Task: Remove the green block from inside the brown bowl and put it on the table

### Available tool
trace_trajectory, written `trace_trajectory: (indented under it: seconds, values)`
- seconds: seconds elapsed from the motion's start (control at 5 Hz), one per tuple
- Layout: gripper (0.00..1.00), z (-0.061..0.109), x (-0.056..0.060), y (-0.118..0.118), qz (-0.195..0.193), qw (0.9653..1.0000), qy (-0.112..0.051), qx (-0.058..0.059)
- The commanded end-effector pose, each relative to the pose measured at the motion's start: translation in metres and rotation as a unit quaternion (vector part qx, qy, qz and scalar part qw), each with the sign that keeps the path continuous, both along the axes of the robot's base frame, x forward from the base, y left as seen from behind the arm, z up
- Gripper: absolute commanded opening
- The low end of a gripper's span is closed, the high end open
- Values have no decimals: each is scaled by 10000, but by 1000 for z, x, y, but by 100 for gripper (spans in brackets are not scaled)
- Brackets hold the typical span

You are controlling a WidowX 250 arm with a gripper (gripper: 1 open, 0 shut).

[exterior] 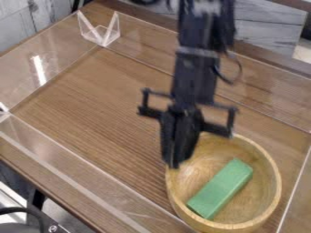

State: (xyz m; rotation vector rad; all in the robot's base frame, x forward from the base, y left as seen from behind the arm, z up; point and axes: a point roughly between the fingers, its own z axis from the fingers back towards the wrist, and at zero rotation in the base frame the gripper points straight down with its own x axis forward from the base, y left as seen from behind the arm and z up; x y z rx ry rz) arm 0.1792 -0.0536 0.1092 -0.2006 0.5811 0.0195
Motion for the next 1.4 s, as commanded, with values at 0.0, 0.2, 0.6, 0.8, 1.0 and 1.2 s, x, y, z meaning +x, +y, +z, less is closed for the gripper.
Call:
trace_trajectory:
  seconds: [0.0,0.2,0.6,0.8,1.0,1.2]
  values:
    - [0,62,17,23,305,9979,-571,-101]
    - [0,112,30,65,566,9947,-848,-121]
    - [0,142,43,109,846,9901,-1116,-92]
    - [0,142,44,97,739,9904,-1155,-146]
    - [0,142,45,85,640,9906,-1195,-198]
    - [0,144,46,75,551,9905,-1237,-247]
